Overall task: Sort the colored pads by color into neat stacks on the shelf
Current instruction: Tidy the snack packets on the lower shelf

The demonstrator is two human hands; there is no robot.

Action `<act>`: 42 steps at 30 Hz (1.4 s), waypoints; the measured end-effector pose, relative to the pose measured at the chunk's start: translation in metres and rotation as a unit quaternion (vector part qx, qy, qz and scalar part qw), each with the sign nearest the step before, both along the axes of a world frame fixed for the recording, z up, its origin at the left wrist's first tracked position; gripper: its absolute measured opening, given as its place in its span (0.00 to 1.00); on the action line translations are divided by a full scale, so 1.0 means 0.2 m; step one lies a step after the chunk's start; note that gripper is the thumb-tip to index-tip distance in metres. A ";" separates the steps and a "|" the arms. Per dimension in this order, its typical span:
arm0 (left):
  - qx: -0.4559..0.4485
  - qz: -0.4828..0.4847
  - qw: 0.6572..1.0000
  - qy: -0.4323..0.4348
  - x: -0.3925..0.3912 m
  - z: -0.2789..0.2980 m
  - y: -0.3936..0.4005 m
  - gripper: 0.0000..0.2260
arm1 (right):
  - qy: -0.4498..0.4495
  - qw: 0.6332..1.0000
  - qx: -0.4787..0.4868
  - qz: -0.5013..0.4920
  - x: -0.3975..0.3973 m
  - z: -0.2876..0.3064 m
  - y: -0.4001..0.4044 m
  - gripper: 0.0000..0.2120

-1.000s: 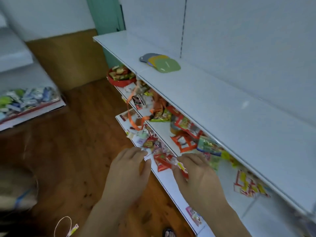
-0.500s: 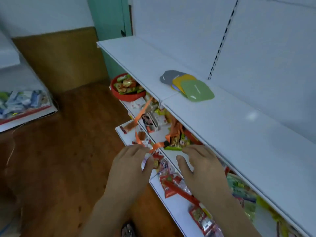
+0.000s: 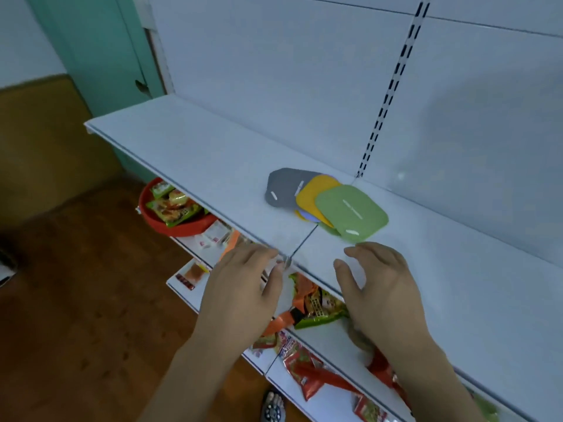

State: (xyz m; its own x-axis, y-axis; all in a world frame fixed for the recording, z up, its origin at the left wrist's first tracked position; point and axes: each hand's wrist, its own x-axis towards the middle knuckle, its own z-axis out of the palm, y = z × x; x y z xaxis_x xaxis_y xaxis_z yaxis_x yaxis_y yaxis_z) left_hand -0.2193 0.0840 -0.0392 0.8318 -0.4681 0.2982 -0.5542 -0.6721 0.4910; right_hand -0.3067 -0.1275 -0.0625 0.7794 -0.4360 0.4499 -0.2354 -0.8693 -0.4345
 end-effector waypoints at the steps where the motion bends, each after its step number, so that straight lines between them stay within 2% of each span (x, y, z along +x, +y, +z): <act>1: 0.000 -0.006 1.000 -0.002 0.07 0.01 -0.03 0.14 | 0.003 1.000 0.003 -0.011 0.06 -0.01 -0.03 0.18; 6: 0.017 -0.044 0.999 0.013 0.40 0.05 -0.21 0.17 | -0.001 0.995 0.038 -0.090 0.30 -0.04 -0.13 0.17; 9: 0.018 -0.057 0.998 0.026 0.57 0.04 -0.32 0.18 | 0.065 0.987 0.050 -0.138 0.39 -0.05 -0.16 0.24; 12: 0.015 -0.074 0.997 0.023 0.69 0.02 -0.43 0.17 | 0.095 0.977 0.049 -0.184 0.42 -0.05 -0.15 0.24; 18: 0.083 -0.135 0.987 0.011 0.87 -0.03 -0.62 0.24 | 0.117 0.953 0.058 -0.272 0.43 -0.04 -0.06 0.27; 20: 0.095 -0.138 0.985 0.034 0.90 -0.02 -0.64 0.23 | 0.132 0.933 0.066 -0.327 0.43 -0.03 0.00 0.29; 24: 0.075 -0.175 0.979 0.077 0.94 0.00 -0.68 0.12 | 0.146 0.908 0.086 -0.384 0.46 -0.01 0.07 0.31; 29: -0.003 -0.268 0.956 0.119 0.92 0.01 -0.69 0.10 | 0.060 0.902 0.189 -0.382 0.52 0.03 0.10 0.30; 34: -0.038 -0.279 0.949 0.143 0.91 0.01 -0.68 0.10 | -0.085 0.884 0.237 -0.393 0.56 0.07 0.13 0.32; 37: -0.050 -0.275 0.949 0.148 0.91 0.01 -0.67 0.11 | -0.174 0.832 0.341 -0.401 0.54 0.09 0.10 0.36; 38: -0.049 -0.272 0.950 0.147 0.91 0.01 -0.67 0.12 | -0.170 0.822 0.371 -0.398 0.52 0.10 0.08 0.36; 39: -0.051 -0.269 0.950 0.151 0.90 0.01 -0.67 0.11 | -0.131 0.829 0.378 -0.392 0.51 0.11 0.07 0.34; 42: -0.051 -0.266 0.947 0.172 0.90 0.02 -0.68 0.14 | -0.010 0.875 0.322 -0.363 0.51 0.13 0.08 0.28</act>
